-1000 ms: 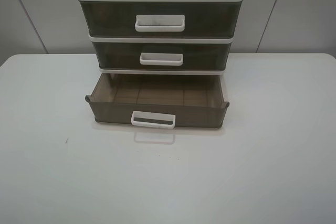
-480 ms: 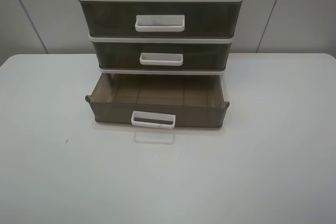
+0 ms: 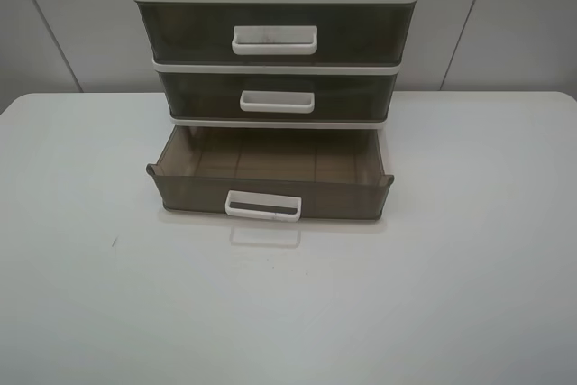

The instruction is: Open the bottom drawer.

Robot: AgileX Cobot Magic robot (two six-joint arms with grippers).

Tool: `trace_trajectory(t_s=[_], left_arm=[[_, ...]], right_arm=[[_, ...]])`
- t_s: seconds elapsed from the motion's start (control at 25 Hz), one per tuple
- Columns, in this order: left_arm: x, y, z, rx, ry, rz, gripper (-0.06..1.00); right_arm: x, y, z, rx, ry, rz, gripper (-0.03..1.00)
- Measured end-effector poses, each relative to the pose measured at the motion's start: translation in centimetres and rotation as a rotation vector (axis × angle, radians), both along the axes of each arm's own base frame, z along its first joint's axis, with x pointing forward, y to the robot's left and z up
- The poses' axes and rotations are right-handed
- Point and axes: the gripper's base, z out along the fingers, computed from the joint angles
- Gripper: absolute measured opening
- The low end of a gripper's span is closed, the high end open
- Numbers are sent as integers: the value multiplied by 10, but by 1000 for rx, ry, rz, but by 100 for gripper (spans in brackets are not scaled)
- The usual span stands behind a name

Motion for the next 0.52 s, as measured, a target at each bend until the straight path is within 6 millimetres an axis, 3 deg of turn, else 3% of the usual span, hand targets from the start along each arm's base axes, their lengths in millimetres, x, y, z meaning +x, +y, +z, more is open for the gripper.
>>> trace_trajectory(t_s=[0.52], left_arm=[[0, 0, 0, 0, 0, 0, 74]], right_arm=[[0, 0, 0, 0, 0, 0, 80]])
